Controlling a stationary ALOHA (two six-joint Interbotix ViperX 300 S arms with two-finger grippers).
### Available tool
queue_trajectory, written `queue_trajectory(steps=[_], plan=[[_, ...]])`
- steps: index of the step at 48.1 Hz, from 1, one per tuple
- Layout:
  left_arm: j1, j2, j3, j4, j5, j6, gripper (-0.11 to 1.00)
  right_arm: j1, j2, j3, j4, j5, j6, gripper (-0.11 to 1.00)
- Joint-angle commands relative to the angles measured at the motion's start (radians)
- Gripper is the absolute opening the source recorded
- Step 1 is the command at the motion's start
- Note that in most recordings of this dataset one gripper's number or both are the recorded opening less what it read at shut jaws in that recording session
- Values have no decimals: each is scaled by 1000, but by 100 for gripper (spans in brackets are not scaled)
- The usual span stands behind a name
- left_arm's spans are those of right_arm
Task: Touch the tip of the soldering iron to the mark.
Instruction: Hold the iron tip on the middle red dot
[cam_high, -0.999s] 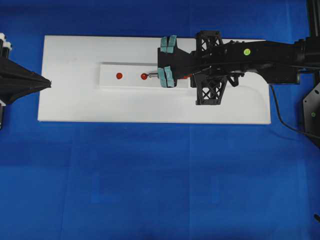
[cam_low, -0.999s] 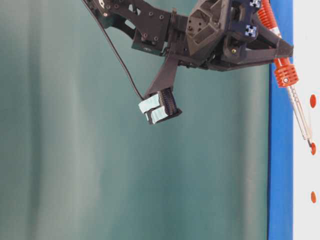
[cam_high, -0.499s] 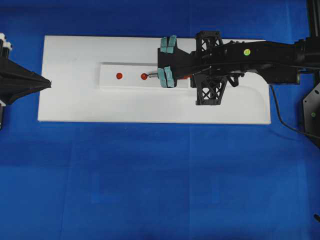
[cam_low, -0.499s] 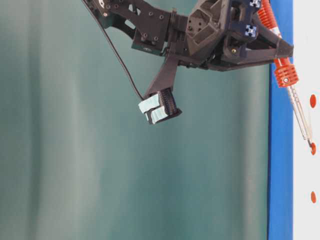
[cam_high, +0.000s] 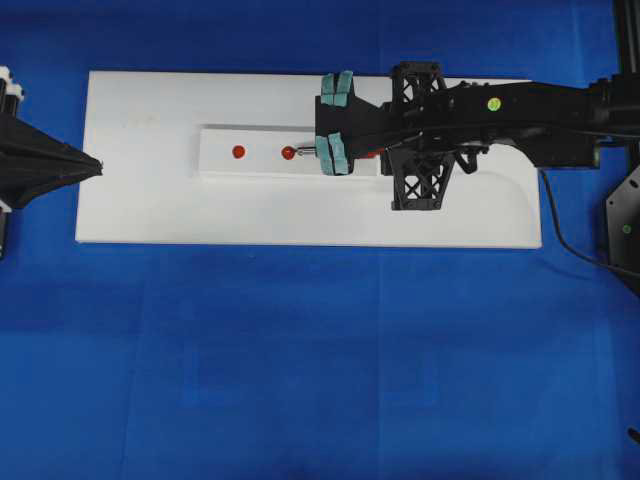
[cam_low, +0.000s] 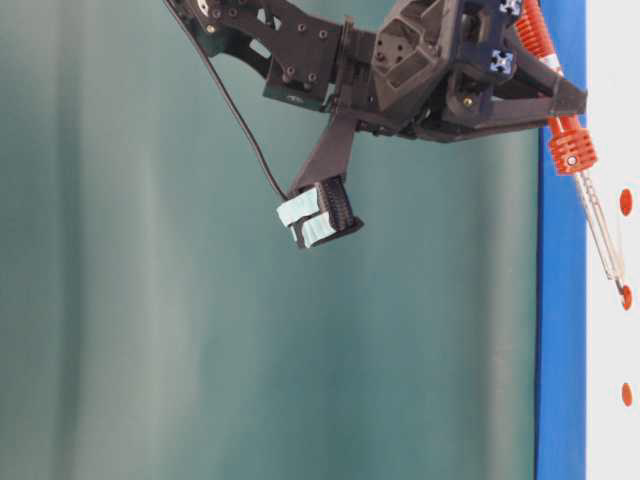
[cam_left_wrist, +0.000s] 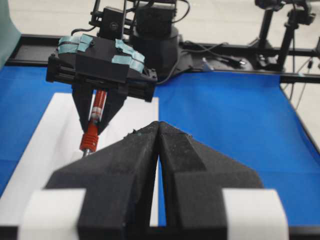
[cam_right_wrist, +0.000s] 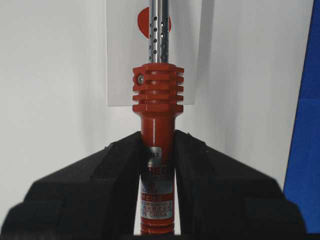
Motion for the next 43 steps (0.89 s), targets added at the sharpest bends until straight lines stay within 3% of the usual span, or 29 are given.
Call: queue_trajectory(steps=[1,43], plan=[[-2,5,-11,2,-12,-2,0,3,-12,-8,3,-3,2,6],[-2,5,-12,2,-12,-2,0,2,-38,-26,-2,20,0,6]])
